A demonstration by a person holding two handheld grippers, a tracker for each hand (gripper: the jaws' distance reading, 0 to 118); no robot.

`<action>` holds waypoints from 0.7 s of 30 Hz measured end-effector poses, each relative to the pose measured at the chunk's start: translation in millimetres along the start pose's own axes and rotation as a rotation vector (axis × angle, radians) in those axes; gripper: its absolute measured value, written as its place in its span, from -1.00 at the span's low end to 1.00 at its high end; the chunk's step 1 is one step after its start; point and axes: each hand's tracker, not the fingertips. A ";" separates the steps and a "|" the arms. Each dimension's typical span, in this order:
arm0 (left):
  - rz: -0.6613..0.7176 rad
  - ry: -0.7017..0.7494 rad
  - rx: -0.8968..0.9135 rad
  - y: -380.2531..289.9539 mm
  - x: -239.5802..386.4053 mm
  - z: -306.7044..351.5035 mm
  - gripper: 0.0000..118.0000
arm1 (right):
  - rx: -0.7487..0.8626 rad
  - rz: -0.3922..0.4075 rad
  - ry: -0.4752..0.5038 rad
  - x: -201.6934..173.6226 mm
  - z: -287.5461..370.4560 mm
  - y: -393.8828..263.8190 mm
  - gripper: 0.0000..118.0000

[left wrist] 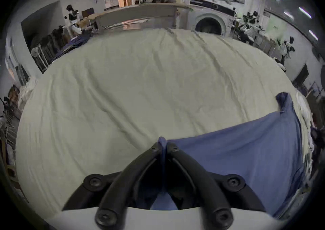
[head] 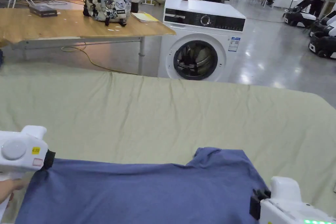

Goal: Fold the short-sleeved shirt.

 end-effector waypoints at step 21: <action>0.023 0.045 0.017 0.4 9.2 13.5 -1.00 | -0.378 0.091 -0.016 44.2 -188.0 70.7 -0.03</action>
